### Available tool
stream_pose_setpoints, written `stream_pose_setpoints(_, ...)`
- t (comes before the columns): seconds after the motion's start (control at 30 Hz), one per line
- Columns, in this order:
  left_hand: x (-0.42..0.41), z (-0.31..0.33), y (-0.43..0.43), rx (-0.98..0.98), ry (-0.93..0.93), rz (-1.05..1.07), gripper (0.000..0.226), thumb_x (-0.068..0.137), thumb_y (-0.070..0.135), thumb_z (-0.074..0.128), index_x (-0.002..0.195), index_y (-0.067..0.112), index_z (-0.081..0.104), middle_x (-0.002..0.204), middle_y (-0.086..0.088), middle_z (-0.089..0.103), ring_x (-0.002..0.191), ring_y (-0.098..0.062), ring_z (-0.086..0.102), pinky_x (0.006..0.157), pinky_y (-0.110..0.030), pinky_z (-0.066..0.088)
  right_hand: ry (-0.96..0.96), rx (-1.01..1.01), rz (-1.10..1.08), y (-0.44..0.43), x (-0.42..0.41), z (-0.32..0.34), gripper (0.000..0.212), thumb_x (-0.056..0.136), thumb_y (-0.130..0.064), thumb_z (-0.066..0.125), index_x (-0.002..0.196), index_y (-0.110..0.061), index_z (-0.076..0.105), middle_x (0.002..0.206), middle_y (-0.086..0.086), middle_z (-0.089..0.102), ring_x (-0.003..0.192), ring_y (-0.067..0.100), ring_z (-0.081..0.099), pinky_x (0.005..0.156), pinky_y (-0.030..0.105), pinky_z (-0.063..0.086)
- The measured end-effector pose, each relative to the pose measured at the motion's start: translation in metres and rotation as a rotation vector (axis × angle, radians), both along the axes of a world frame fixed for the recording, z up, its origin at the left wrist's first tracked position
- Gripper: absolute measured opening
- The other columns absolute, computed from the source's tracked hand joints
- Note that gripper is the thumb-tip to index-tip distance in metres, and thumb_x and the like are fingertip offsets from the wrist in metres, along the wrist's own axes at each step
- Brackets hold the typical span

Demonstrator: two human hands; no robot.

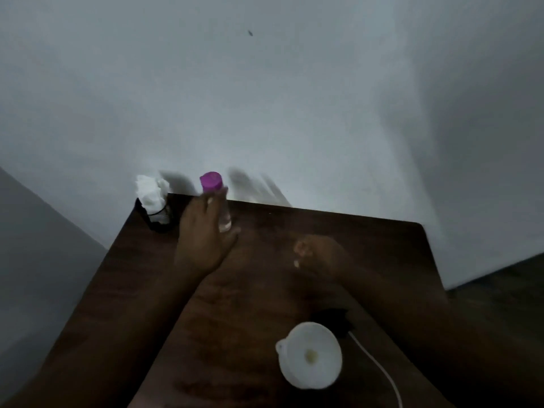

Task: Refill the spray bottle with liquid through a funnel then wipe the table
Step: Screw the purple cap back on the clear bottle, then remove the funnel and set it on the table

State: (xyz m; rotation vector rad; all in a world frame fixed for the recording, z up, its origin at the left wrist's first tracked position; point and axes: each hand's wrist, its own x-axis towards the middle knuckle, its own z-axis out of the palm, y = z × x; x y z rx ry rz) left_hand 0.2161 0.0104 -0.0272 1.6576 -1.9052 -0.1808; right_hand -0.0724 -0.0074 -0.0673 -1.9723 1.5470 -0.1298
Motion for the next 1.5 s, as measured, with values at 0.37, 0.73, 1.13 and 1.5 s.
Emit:
stream_pose_setpoints(0.37,-0.081,-0.002,0.179,0.291,0.527,-0.319,0.019,0.103,0.03,0.055,0.116,0.035,0.068,0.111,0.017,0.069,0.105,-0.006,0.067,0.089,-0.025,0.054,-0.388,-0.273,-0.273,0.163,-0.072,-0.015,0.034,0.089,-0.007,0.069,0.106,-0.037,0.066,0.11,-0.023,0.063,0.105,-0.011,0.057,0.093,0.01,0.043)
stream_pose_setpoints(0.73,-0.081,-0.023,0.208,0.166,0.206,-0.292,0.037,0.088,0.039,0.058,0.123,0.031,0.066,0.124,0.016,0.062,0.114,-0.001,0.06,0.091,-0.03,0.055,-0.39,-0.475,0.101,0.211,-0.063,0.013,0.021,0.09,-0.036,0.067,0.111,-0.034,0.069,0.139,-0.017,0.052,0.128,0.003,0.052,0.1,0.031,0.051)
stream_pose_setpoints(1.13,-0.087,-0.009,0.215,-0.074,0.188,-0.242,0.029,0.092,0.022,0.06,0.118,0.023,0.072,0.123,0.011,0.071,0.113,-0.002,0.065,0.094,-0.019,0.053,-0.44,-0.653,0.01,0.225,-0.058,0.032,0.03,0.1,-0.045,0.05,0.11,-0.027,0.07,0.134,-0.016,0.056,0.128,-0.015,0.043,0.107,0.01,0.037)
stream_pose_setpoints(1.5,-0.094,0.005,0.173,-0.032,0.339,-0.139,0.019,0.091,0.012,0.075,0.104,0.025,0.076,0.103,0.022,0.072,0.094,0.007,0.068,0.08,-0.016,0.055,-0.604,-0.423,-0.161,0.195,-0.053,0.068,0.029,0.088,-0.016,0.074,0.113,-0.031,0.072,0.122,-0.015,0.068,0.114,0.001,0.063,0.096,0.015,0.048)
